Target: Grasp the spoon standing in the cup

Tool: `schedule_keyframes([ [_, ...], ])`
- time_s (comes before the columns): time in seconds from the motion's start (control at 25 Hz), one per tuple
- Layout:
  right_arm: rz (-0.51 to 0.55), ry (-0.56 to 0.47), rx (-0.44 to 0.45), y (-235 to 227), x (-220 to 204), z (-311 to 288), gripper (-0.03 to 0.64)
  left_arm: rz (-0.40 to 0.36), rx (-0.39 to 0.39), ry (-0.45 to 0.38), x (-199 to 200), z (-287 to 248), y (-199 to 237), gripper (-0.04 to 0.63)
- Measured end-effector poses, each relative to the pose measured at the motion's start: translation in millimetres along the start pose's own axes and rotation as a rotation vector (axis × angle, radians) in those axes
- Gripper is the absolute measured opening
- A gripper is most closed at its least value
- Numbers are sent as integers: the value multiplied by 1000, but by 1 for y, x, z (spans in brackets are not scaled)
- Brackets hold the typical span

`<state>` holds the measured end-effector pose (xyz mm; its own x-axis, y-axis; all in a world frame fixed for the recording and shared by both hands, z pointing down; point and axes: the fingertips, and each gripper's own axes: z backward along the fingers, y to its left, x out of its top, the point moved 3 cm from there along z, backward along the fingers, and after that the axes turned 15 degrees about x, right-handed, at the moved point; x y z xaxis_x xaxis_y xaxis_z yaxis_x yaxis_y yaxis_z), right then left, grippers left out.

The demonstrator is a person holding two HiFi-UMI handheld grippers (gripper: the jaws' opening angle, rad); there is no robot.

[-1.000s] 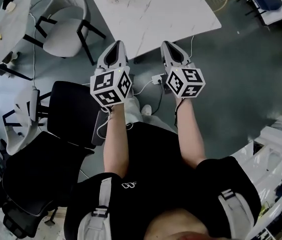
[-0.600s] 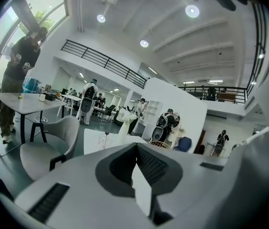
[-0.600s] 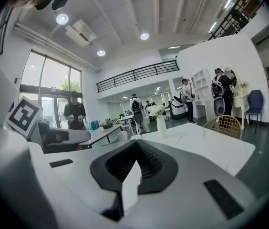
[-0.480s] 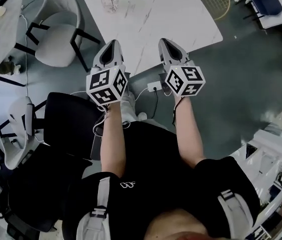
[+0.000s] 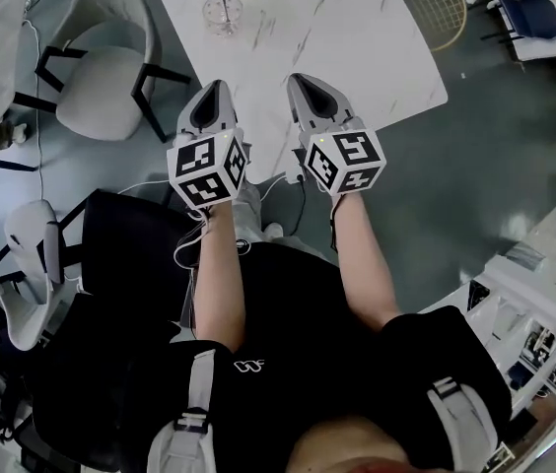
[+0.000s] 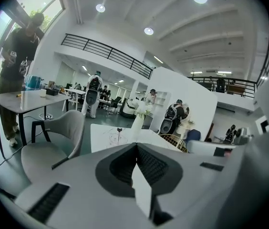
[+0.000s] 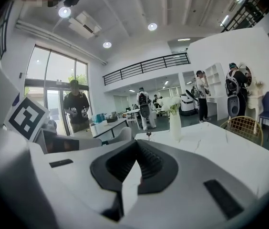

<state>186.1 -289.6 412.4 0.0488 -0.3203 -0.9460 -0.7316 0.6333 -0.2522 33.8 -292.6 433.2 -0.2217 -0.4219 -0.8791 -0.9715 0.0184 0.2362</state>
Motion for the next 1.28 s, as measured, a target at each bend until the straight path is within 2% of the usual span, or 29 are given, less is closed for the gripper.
schedule_keyframes([
  [0.24, -2, 35, 13, -9, 4, -50, 6, 53, 13, 5, 10, -29, 28, 14],
  [0.52, 1, 54, 14, -21, 11, -101, 6, 114, 80, 4, 27, -59, 75, 14],
  [0.76, 15, 64, 8, -34, 11, -135, 8, 120, 66, 6, 40, -86, 81, 14],
  [0.84, 19, 70, 12, -42, 13, -145, 58, 121, 48, 10, 43, -96, 75, 14],
  [1.04, 24, 95, 4, -62, 15, -172, 84, 79, -18, 11, 53, -120, 52, 14],
  [1.28, 28, 132, 12, -85, 0, -217, 163, 76, -32, 23, 55, -144, 58, 14],
])
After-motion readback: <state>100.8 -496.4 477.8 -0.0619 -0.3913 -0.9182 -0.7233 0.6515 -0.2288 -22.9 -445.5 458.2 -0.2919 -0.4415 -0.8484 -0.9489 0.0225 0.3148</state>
